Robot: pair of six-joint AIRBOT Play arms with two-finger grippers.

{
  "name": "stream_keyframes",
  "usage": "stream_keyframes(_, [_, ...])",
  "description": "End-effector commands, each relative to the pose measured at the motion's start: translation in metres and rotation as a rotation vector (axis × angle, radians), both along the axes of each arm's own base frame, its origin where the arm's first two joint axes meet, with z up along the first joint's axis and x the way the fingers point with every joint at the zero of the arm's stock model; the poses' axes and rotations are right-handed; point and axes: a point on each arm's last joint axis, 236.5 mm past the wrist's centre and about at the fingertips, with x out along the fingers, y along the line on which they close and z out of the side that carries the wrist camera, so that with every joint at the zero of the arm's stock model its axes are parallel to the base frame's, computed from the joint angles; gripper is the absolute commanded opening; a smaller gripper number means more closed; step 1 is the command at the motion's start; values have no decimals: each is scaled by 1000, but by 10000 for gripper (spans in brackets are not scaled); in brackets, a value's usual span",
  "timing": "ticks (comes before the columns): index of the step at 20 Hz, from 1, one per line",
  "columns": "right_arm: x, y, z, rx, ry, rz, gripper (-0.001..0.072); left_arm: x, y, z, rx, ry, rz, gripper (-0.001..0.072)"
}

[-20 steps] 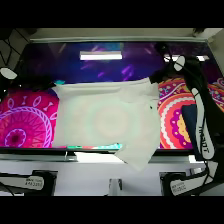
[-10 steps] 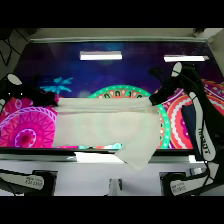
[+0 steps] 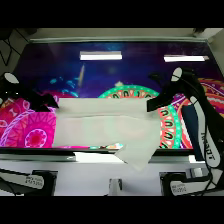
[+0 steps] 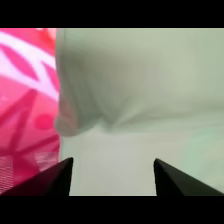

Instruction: Fold the shirts.

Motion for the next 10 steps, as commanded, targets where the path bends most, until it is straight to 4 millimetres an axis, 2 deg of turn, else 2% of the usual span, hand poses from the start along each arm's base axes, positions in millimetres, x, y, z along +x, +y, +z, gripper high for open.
stream_keyframes(1, [-41, -31, 25, -115, 71, 122, 596, -49, 25, 21, 14, 85, 21, 585])
stream_keyframes(3, [-60, -22, 23, -71, 92, 133, 593, -93, 21, 1, 6, 132, 55, 586])
stream_keyframes(6, [-86, -22, 6, -64, 162, 137, 593, -160, -2, -42, -23, 202, 50, 585])
stream_keyframes(8, [-96, -19, -1, -45, 199, 138, 593, -181, -11, -60, -31, 219, 57, 585])
stream_keyframes(10, [-99, -18, 1, -39, 202, 147, 593, -187, -13, -67, -34, 226, 47, 585])
